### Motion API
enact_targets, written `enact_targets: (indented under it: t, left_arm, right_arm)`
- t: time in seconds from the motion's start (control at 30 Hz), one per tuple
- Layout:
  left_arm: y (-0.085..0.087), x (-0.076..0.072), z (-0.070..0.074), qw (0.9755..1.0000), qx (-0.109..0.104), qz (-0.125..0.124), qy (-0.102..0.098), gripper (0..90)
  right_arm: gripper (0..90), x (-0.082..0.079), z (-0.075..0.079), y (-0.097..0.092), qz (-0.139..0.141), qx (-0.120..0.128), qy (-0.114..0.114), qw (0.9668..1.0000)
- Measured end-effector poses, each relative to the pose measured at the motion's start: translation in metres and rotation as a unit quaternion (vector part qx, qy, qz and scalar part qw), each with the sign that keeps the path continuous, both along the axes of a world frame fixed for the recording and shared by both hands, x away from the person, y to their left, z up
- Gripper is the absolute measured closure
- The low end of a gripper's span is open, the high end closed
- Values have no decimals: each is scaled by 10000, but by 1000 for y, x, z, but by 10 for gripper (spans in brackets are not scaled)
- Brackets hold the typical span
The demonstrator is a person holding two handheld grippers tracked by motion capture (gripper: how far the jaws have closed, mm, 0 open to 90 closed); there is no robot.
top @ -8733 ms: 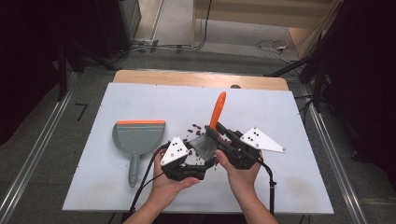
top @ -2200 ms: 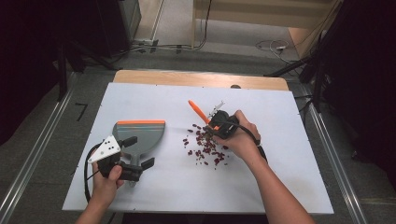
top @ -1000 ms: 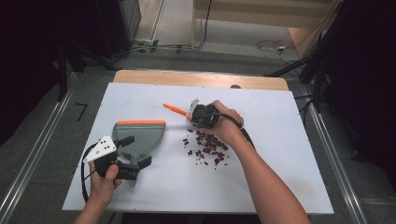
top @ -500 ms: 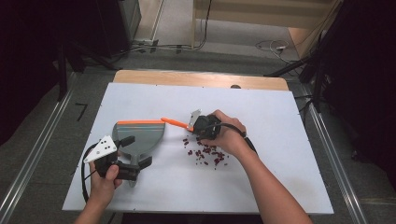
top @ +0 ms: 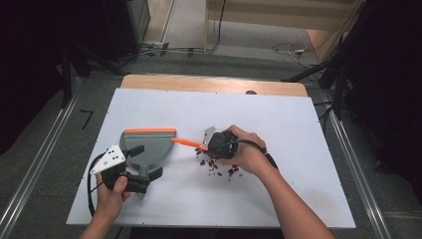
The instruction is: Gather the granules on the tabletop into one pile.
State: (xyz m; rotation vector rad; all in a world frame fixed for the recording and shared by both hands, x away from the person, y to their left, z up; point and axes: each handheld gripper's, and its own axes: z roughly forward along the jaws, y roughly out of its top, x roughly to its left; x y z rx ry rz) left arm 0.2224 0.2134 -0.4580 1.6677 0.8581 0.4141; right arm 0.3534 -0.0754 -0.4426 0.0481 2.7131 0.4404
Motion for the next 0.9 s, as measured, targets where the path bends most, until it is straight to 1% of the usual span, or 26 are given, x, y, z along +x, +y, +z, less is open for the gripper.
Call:
enact_targets:
  t: [0.03,0.1,0.17,0.2,0.23,0.27,0.33,0.37,0.4,0.43,0.47,0.5,0.53,0.57,0.6,0.63,0.67,0.7,0.73,0.77,0.8,0.83,0.87,0.9]
  left_arm:
    - [0,0,0,10000,-4,0,0,0]
    - [0,0,0,10000,-12,10,-3,0]
    - [0,0,0,10000,-11,16,4,0]
    - [1,0,0,10000,-11,20,5,0]
    - [1,0,0,10000,-5,21,0,0]
    - [1,0,0,10000,-18,25,0,0]
    - [1,0,1,10000,-25,32,-1,0]
    - [1,0,1,10000,-22,33,1,0]
    - [1,0,1,10000,-28,37,-4,0]
    - [2,0,1,10000,-25,37,-12,0]
    - [2,0,1,10000,-21,40,-13,0]
    - [2,0,1,10000,-29,50,-13,0]
    - [2,0,1,10000,-34,53,-17,0]
    - [2,0,1,10000,-35,57,-19,0]
    - [3,0,1,10000,-31,58,-17,0]
    - [3,0,2,10000,-30,59,-18,0]
    - [3,0,2,10000,-33,59,-20,0]
    - [3,0,2,10000,-22,57,-24,0]
    - [2,0,1,10000,-26,60,-17,0]
    - [2,0,1,10000,-24,57,-13,0]
    - [3,0,1,10000,-21,55,-10,0]
    - [3,0,1,10000,-21,53,-4,0]
    - [3,0,1,10000,-28,52,-8,0]
    - [3,0,0,10000,-36,49,-4,0]
  right_arm:
    - [689,0,1,-1,3,7,-94,10000]
    - [691,1,5,-2,-59,105,-93,9999]
    - [691,0,11,-4,-128,168,-264,9994]
    - [691,0,13,-5,-153,190,-280,9993]
    - [691,0,19,-7,-181,279,-360,9988]
    - [691,1,24,-8,-185,330,-386,9985]
    - [691,-1,33,-9,-331,493,-277,9979]
    - [691,-2,37,-9,-478,624,-157,9968]
    - [691,-2,40,-9,-555,738,-65,9957]
    - [691,-4,45,-9,-712,928,129,9930]
    - [691,-7,47,-7,-892,1075,327,9897]
    - [691,-9,48,-5,-1066,1147,480,9865]
    - [691,-12,48,0,-1313,1272,760,9802]
    - [690,-13,47,3,-1383,1332,926,9770]
    - [691,-14,45,6,-1521,1395,1125,9720]
    - [691,-14,45,6,-1521,1395,1125,9720]
    - [691,-14,43,9,-1575,1431,1278,9687]
    - [691,-15,40,12,-1677,1485,1418,9642]
    - [691,-14,37,15,-1756,1482,1498,9616]
    - [691,-13,32,19,-1891,1522,1595,9569]
    - [691,-12,30,20,-1971,1541,1695,9532]
    - [691,-11,27,22,-2089,1617,1835,9469]
    - [691,-8,23,23,-2209,1727,2063,9374]
    - [691,-6,21,23,-2284,1795,2192,9314]
